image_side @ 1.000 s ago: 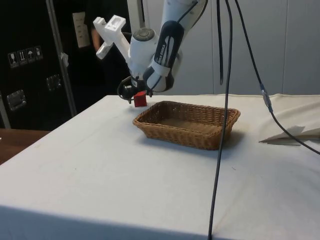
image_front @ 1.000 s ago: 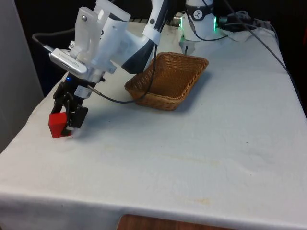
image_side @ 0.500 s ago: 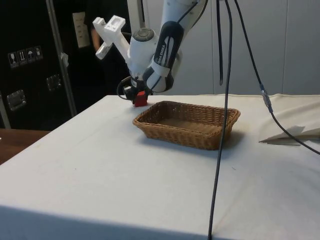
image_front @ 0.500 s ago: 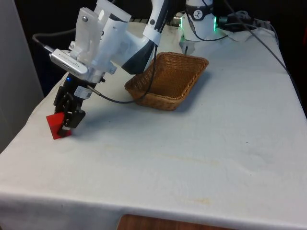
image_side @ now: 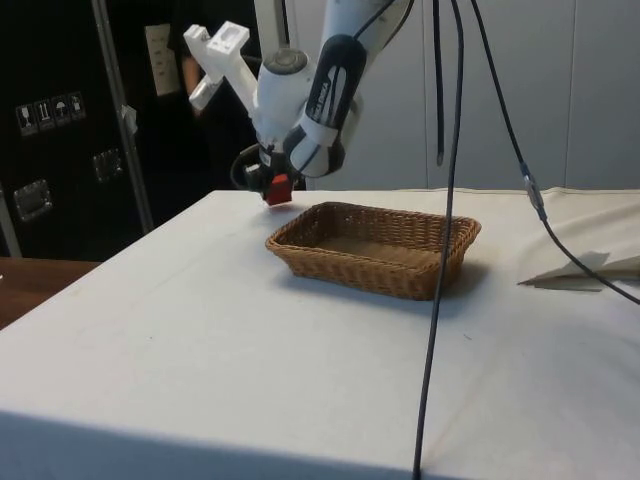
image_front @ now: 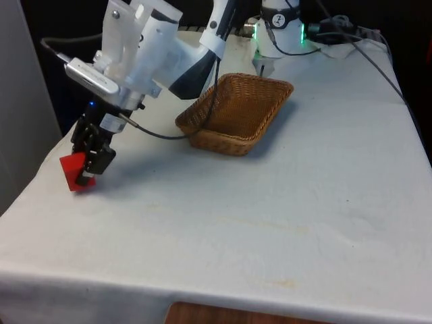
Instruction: Pick up the cube and place it into the basket.
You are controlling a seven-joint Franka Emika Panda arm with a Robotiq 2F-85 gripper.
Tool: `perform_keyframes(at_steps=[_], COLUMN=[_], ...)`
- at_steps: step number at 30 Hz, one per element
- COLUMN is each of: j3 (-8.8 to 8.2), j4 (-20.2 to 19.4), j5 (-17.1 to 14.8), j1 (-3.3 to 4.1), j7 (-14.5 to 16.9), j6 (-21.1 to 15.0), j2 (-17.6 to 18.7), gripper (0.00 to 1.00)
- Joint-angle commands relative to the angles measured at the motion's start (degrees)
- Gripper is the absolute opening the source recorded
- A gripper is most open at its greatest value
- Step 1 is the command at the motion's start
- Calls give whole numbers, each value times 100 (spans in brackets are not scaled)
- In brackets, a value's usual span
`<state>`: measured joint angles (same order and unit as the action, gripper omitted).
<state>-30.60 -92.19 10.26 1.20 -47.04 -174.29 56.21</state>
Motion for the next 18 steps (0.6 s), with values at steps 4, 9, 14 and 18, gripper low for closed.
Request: perform_keyframes(at_steps=[4,9,14,18], j3=[-46,-80,-109,-120], j4=[-258,-573,-905,-1157], j5=[23,34,69,74], j1=[80,155,229,286], j7=[46,115,143,189], j6=[23,0,-63,-97], j2=[-298,-653,-968,-1215], gripper=[3,3,3,3])
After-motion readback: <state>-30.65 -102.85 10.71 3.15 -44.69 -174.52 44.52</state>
